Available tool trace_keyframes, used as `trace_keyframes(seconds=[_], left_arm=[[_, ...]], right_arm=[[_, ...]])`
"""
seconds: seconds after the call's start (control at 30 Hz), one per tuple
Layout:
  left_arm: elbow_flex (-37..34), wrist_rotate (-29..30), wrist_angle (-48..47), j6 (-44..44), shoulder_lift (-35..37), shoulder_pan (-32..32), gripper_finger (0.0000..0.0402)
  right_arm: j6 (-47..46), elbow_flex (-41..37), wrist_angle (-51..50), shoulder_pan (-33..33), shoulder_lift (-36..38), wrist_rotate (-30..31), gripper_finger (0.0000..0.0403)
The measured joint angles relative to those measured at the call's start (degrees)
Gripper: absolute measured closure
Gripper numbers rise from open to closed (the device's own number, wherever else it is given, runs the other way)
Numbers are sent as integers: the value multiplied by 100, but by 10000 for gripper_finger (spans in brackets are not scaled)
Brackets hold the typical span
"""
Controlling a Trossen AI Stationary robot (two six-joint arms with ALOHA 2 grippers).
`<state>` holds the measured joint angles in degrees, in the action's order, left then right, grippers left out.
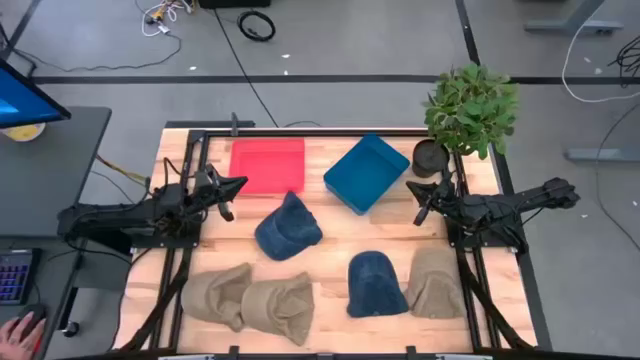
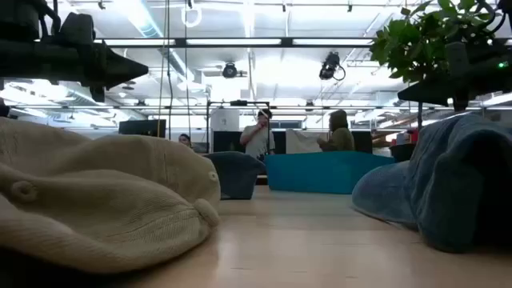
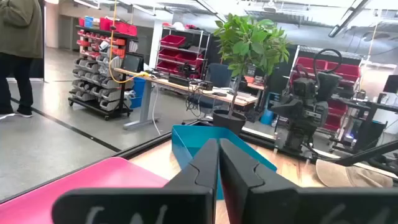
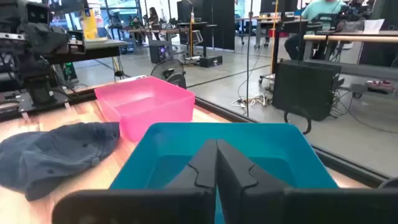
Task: Pick & Place hat
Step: Put the top blue cap into the pink bin
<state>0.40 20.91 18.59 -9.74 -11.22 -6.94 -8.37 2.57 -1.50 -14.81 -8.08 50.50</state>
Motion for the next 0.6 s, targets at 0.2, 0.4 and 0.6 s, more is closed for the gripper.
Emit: trace_keyframes(seconds=[0.2, 0.4, 0.6], left_arm=[[0, -91, 0, 4, 0, -2, 383], [-1, -288, 0, 10, 0, -1, 383], [65, -520, 47, 349, -2, -2, 378]], right_arm=[[447, 0, -2, 0, 0, 1, 394], [282, 0, 114, 0, 0, -2, 381], [806, 0, 1042, 0, 0, -324, 336]])
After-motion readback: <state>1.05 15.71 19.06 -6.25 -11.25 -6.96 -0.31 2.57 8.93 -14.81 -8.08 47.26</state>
